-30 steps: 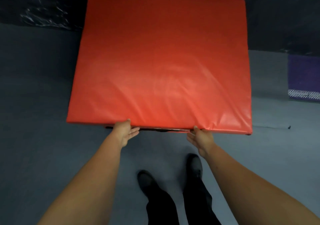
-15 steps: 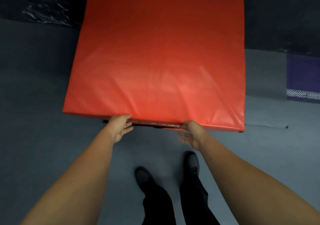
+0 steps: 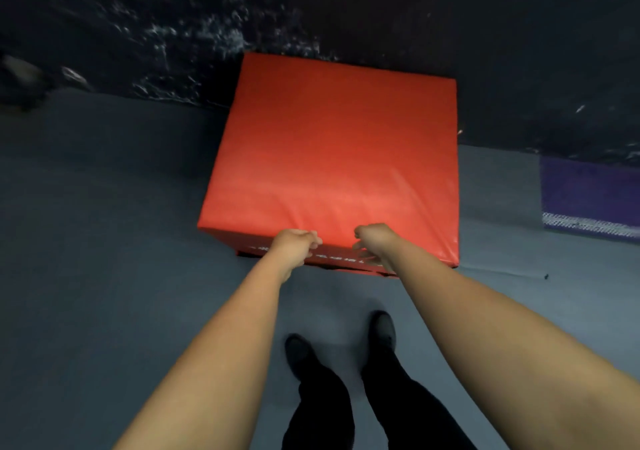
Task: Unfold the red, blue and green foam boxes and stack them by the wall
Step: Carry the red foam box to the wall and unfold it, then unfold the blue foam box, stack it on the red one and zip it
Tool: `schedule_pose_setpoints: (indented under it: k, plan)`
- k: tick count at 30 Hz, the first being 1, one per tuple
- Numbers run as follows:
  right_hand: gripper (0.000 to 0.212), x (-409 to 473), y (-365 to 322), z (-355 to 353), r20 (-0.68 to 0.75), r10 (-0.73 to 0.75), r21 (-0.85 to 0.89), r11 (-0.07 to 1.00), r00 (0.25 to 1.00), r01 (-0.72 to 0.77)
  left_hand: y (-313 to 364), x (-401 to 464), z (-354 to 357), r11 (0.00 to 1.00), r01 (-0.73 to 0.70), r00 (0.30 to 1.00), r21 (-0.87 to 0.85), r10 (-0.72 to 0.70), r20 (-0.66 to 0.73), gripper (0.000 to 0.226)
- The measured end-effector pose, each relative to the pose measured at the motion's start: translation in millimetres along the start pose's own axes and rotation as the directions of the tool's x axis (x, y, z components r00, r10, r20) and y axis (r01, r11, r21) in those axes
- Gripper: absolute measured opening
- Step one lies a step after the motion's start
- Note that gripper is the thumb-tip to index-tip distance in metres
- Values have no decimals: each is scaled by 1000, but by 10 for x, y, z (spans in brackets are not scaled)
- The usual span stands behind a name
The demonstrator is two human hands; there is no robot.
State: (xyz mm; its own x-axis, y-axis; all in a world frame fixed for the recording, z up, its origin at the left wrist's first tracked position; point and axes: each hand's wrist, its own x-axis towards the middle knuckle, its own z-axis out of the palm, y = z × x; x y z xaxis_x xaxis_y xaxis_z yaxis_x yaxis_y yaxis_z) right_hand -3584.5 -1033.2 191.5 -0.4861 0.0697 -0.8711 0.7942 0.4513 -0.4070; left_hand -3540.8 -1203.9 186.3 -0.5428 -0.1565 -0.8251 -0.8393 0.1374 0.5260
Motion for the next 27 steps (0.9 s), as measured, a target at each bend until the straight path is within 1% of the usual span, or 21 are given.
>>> schedule_pose_setpoints:
  k: [3, 6, 8, 9, 11, 13, 15, 18, 20, 21, 23, 24, 25, 27]
  plan:
    - [23, -567, -166, -56, 11, -83, -72, 994, 996, 84, 235, -633, -100, 997, -73, 997, -25, 72, -41, 34]
    - [18, -1123, -183, -127, 54, -109, -140, 983, 993, 116, 373, -1298, -187, 994, -102, 991, -45, 98, -91, 41]
    - [21, -1436, -155, -207, 82, -134, -198, 969, 988, 148, 449, -1734, -211, 990, -117, 984, -73, 105, -141, 32]
    - [21, -1579, -132, -261, 101, -154, -226, 959, 983, 173, 471, -1940, -211, 988, -122, 980, -91, 106, -171, 29]
    - [24, -1865, -96, -375, 147, -216, -294, 922, 965, 251, 480, -2372, -161, 980, -149, 966, -130, 117, -229, 38]
    - [24, -2147, -94, -501, 206, -284, -346, 874, 936, 341, 466, -2746, -77, 975, -185, 952, -124, 146, -269, 37]
    - [27, -2489, -11, -680, 288, -370, -364, 811, 883, 459, 355, -3184, 113, 965, -222, 927, -137, 166, -335, 38]
    - [31, -2951, 202, -902, 388, -463, -368, 715, 797, 595, 107, -3774, 437, 944, -270, 884, -189, 165, -437, 45]
    - [32, -3247, 404, -987, 447, -508, -398, 624, 736, 673, -103, -4135, 672, 924, -312, 839, -220, 159, -520, 38]
    - [31, -3428, 572, -1010, 483, -522, -418, 567, 703, 709, -278, -4384, 833, 909, -331, 817, -253, 142, -558, 33]
    - [27, -3805, 852, -989, 537, -546, -427, 481, 643, 765, -546, -4820, 1071, 884, -358, 796, -302, 120, -593, 24]
    - [24, -4016, 994, -965, 568, -546, -421, 450, 616, 787, -673, -5003, 1159, 873, -370, 787, -319, 112, -607, 23]
    - [21, -4290, 1219, -904, 622, -534, -405, 406, 573, 819, -909, -5286, 1268, 857, -382, 771, -345, 90, -630, 26]
    - [19, -4760, 1595, -757, 706, -501, -363, 351, 501, 863, -1272, -5736, 1404, 825, -415, 740, -385, 59, -671, 37]
